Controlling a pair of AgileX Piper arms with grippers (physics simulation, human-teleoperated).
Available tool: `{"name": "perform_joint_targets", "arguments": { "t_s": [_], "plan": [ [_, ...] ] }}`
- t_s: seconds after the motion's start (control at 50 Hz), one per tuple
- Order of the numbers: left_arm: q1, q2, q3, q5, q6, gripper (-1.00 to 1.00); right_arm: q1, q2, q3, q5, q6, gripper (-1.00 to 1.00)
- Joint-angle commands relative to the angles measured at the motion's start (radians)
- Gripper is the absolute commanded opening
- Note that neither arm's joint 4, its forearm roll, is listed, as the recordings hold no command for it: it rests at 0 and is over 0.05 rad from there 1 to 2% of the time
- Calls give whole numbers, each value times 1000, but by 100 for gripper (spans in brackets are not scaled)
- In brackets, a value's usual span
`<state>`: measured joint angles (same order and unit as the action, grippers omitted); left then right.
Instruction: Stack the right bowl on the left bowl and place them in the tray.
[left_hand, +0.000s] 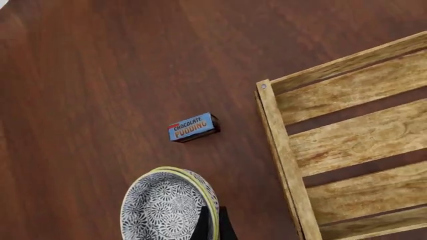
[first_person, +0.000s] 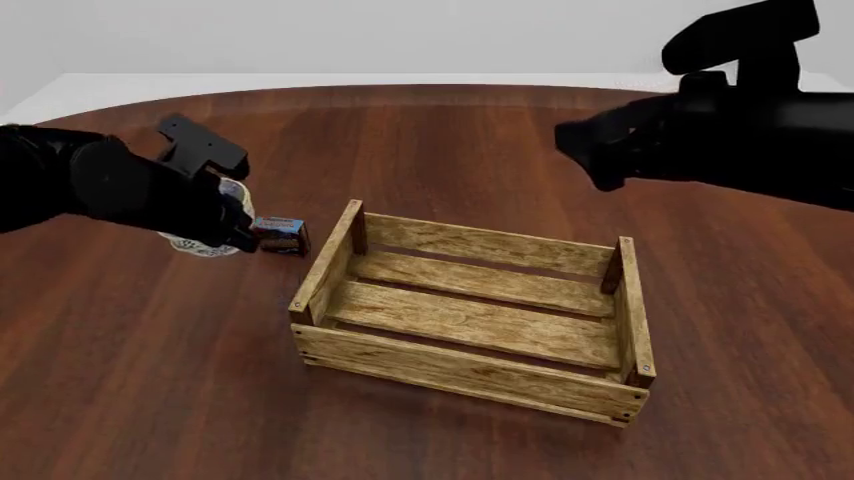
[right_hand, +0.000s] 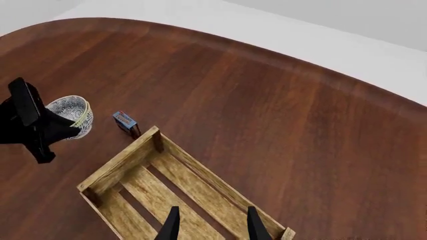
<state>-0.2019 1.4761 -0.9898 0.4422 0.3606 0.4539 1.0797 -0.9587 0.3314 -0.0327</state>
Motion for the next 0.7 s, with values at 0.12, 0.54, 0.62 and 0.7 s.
{"name": "perform_joint_targets", "arguments": {
  "t_s": [0.12,0.54,0.62,0.7],
  "plan": [
    [-65,-12,-71,-9,-6,-100,-17,-23,-4,19,5,100],
    [-141,8,-152,36,24,-100,-19,-38,-3,27,11,100],
    [-158,17,-162,38,27,-100,-17,-36,-4,26,10,100],
    [-220,32,-215,60,-4,-100,-18,-35,-3,28,9,100]
  ]
}}
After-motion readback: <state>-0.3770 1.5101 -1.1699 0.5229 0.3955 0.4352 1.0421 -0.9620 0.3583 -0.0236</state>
